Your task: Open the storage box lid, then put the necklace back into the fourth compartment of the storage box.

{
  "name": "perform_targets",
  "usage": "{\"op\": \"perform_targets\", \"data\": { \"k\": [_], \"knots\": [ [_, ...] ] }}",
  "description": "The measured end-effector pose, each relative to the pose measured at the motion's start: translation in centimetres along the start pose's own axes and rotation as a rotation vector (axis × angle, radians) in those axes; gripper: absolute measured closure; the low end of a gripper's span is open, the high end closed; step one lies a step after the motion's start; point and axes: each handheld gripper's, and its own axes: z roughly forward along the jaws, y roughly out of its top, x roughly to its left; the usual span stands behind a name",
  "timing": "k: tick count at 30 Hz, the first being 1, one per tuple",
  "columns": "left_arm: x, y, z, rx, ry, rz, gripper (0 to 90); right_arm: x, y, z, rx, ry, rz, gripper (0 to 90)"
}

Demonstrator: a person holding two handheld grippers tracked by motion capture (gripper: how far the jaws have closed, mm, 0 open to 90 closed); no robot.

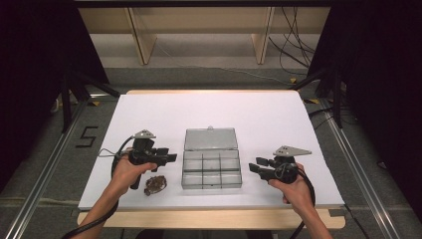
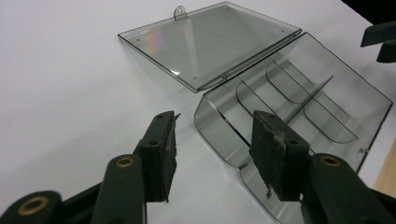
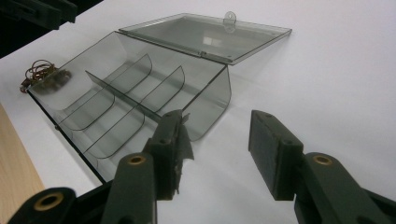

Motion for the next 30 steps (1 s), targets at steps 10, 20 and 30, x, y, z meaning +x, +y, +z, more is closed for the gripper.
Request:
{"op": "perform_targets", "data": {
  "k": [10,20,30],
  "knots": [
    [-0.8,-2.4,-2.2,0.037,0.030,0.088,43.1,-0.1,-1.0,-0.5,0.028,-0.016,0.022,47.5],
    [0.1,-4.7,-3.5,0.092,0.090,0.075,39.7,-0.3,-1.5,-0.9,0.028,-0.039,-0.005,46.8],
    [-0.5,-5.8,-3.0,0.154,0.131,0.080,36.8,-0.5,-1.9,-1.2,0.013,-0.038,-0.006,46.8]
  ]
}}
